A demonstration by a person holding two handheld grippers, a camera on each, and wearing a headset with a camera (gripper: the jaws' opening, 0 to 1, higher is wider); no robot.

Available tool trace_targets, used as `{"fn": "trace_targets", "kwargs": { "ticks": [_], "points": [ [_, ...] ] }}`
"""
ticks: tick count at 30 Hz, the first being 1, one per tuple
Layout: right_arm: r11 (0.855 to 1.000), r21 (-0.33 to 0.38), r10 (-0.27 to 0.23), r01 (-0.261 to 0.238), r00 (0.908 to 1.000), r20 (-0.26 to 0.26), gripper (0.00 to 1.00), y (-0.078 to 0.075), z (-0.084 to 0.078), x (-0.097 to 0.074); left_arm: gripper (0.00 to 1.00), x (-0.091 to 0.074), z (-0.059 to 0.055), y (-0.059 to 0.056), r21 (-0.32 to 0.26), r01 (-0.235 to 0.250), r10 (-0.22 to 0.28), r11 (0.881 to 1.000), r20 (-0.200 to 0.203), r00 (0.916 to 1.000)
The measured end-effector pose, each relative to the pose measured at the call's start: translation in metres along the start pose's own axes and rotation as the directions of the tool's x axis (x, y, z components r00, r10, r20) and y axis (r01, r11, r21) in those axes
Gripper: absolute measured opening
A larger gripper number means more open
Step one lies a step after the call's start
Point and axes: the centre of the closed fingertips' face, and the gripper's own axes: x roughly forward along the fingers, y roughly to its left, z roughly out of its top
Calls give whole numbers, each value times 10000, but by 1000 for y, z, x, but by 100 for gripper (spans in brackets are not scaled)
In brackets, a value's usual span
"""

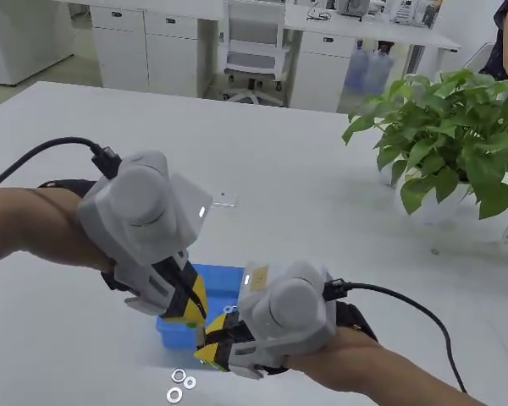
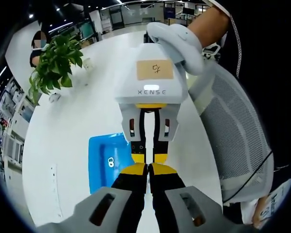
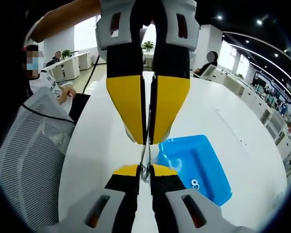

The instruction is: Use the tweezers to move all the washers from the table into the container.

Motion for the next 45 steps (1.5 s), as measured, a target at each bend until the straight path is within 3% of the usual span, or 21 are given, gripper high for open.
{"fn": "trace_targets", "kwargs": {
  "ticks": [14,31,45],
  "points": [
    [9979,-492,-434,428,9990,-108,9,-43,10,-12,6,-12,10,38,451,-612,613,9971,-11,9981],
    [9952,-827,-507,517,9986,141,9,-75,-1,8,6,2,-10,69,645,-1005,1022,9928,-230,9945],
    [9958,-816,-410,405,9991,-51,9,-84,-20,26,6,22,-28,79,501,-1022,1034,9935,-235,9944]
  ]
}}
